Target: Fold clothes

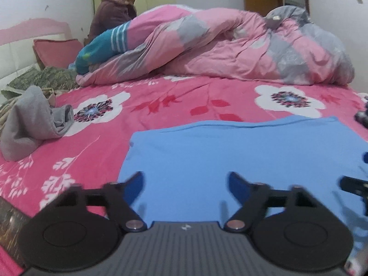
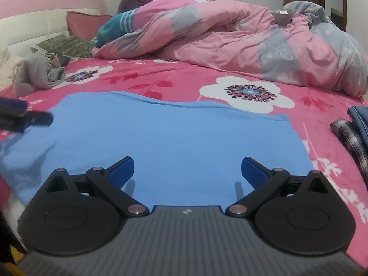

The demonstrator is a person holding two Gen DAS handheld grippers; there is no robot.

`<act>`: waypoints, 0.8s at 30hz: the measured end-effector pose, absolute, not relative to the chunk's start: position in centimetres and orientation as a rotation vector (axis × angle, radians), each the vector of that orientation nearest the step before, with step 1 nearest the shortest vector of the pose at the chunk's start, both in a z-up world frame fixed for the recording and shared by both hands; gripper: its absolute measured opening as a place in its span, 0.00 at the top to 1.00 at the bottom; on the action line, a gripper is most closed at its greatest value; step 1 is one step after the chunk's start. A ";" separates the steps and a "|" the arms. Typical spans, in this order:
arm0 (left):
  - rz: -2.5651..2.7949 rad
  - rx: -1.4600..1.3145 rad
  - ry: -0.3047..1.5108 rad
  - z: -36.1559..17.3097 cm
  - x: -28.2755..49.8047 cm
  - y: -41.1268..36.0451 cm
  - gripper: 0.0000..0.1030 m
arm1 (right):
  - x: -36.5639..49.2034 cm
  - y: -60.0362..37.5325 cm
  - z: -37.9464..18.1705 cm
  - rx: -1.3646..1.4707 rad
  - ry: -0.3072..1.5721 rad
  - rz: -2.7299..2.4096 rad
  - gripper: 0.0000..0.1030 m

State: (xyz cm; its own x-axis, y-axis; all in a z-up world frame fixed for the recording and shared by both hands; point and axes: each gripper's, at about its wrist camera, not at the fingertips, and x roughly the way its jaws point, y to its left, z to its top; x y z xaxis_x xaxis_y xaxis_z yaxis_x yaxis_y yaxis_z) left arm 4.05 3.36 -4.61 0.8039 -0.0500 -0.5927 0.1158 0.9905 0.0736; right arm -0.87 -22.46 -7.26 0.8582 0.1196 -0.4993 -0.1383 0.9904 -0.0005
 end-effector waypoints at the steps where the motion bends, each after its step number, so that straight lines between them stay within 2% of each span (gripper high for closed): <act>1: -0.080 0.096 0.656 -5.1 4.8 3.8 0.44 | -0.7 -22.6 -7.4 -0.035 0.524 0.132 0.08; 2: -0.071 0.083 0.686 -5.7 5.4 4.2 0.50 | -0.5 -22.8 -7.6 -0.033 0.526 0.129 0.09; 5: -0.037 0.013 0.731 -6.6 4.6 6.8 0.53 | -0.3 -23.3 -8.2 -0.017 0.538 0.123 0.15; 13: 0.045 0.012 0.649 -4.3 2.5 10.0 0.54 | -0.3 -23.8 -9.0 -0.013 0.530 0.137 0.16; 18: -0.127 -0.074 0.670 -3.3 8.5 8.9 0.55 | -0.3 -23.9 -9.3 -0.014 0.522 0.138 0.16; 19: -0.149 -0.100 0.694 -3.7 10.0 8.9 0.58 | -0.4 -23.9 -9.3 -0.014 0.521 0.137 0.16; 24: -0.086 -0.155 0.762 -6.2 14.2 10.7 0.62 | -0.4 -23.9 -9.3 -0.006 0.526 0.137 0.16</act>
State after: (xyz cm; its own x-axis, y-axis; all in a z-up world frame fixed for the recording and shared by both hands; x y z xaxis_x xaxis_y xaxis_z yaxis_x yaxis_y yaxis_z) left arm 14.18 10.74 -6.24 0.7208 -0.1334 -0.6802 0.0213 0.9851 -0.1706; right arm -0.38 -23.92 -9.29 0.8560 0.1291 -0.5006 -0.1323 0.9908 0.0292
